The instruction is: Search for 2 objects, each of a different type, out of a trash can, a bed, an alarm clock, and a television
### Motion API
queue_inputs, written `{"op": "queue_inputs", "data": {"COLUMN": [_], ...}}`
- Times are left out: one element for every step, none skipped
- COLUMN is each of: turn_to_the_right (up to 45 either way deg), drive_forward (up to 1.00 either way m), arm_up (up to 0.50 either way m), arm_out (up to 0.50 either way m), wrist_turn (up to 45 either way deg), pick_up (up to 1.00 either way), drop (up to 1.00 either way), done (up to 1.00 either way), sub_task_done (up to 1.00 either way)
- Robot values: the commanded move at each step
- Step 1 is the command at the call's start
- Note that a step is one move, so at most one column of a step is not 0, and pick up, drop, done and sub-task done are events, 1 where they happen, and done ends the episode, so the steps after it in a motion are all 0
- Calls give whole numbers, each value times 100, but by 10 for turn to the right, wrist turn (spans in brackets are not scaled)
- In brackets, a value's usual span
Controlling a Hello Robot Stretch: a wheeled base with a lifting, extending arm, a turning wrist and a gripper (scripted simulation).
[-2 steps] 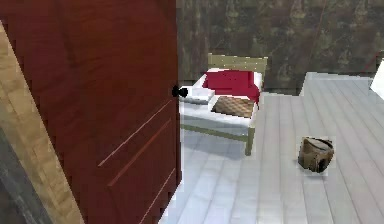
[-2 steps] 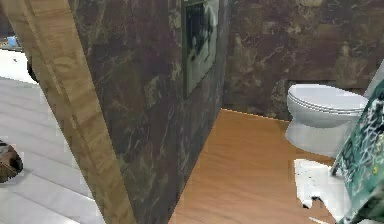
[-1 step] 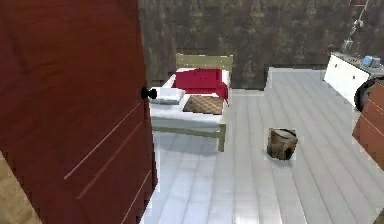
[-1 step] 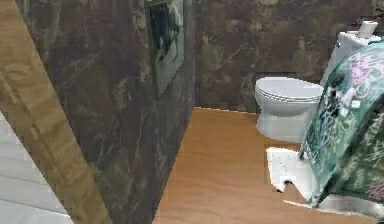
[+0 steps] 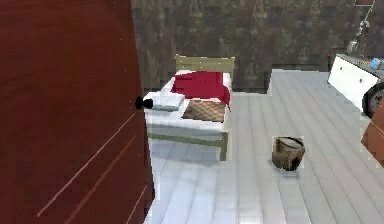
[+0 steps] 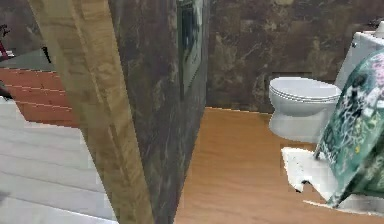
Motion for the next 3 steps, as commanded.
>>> {"op": "queue_inputs", "data": {"turn_to_the_right": [120, 0, 0], "drive_forward": [0, 30, 60], "arm_up": [0, 0, 0], "arm_out": [0, 0, 0], "wrist_turn": [0, 0, 0], "pick_up": [0, 0, 0], "drop": [0, 0, 0], "done": [0, 0, 0], "sub_task_done": [0, 0, 0]}}
